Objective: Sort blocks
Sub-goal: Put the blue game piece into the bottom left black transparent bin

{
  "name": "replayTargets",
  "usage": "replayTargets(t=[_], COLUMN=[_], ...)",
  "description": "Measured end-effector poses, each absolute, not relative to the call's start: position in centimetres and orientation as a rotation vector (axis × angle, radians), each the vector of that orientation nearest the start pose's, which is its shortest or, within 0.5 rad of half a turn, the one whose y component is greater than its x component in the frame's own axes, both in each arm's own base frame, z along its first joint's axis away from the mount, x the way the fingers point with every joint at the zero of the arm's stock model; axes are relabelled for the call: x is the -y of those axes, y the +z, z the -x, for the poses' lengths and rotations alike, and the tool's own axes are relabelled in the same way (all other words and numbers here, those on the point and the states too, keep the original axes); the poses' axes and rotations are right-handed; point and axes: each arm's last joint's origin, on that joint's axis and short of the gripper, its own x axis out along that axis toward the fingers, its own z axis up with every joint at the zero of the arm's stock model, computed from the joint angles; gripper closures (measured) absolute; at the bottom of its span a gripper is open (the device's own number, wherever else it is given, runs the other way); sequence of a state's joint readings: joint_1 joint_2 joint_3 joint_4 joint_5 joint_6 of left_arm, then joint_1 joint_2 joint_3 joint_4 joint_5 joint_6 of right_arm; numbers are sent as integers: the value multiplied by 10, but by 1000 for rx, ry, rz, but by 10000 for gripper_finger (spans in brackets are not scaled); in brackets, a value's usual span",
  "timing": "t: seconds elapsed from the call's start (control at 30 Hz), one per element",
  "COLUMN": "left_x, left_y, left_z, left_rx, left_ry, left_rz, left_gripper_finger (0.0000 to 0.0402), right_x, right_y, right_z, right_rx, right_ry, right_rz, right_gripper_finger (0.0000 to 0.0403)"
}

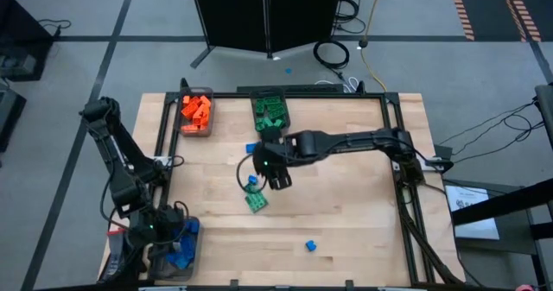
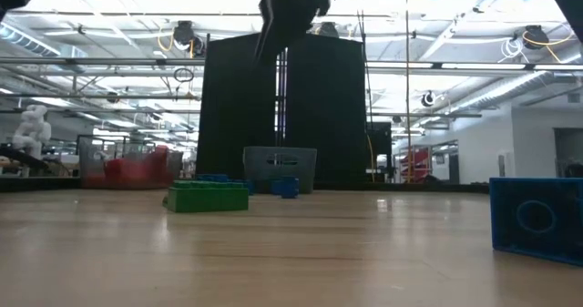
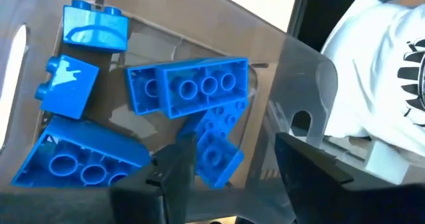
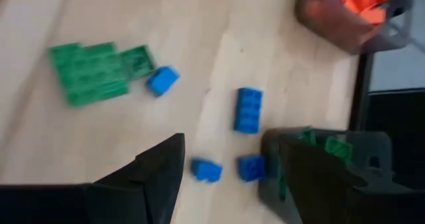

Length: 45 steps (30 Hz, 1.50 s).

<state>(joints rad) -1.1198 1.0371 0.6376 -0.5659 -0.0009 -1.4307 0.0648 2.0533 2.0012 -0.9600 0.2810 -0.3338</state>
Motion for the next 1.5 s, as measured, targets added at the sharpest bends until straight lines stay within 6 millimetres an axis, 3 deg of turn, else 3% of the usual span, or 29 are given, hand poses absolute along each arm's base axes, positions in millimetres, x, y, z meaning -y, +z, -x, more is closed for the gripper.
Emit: replayTargets(t=[0.27,0.47,0.67,0.87,1.17,1.33,1.5], left_x=[172,172,173,172,172,172,172], left_y=[211,212,213,213,213,213,213], left_z=[-84,-86,-86,-87,-87,-87,-87], left_rx=[-1298,-1261,-1242,-1218,-1218,-1213,-1211], left_ry=[-200,-199,-195,-183,-182,-181,-181], left_rz=[680,691,692,691,690,691,691], left_gripper_finger=[193,193,193,193,193,193,193], right_x=[31,65,73,81,104,110,111], right_y=[265,230,200,179,161,144,142], right_z=[-461,-473,-495,-512,-521,-521,-516], right_rx=[-864,-759,-736,-860,-1018,-1078,-1129], right_ry=[-127,-135,-100,-88,-103,-82,-85], right_rz=[511,357,319,301,178,114,92], right_gripper_finger=[167,167,167,167,167,167,167])
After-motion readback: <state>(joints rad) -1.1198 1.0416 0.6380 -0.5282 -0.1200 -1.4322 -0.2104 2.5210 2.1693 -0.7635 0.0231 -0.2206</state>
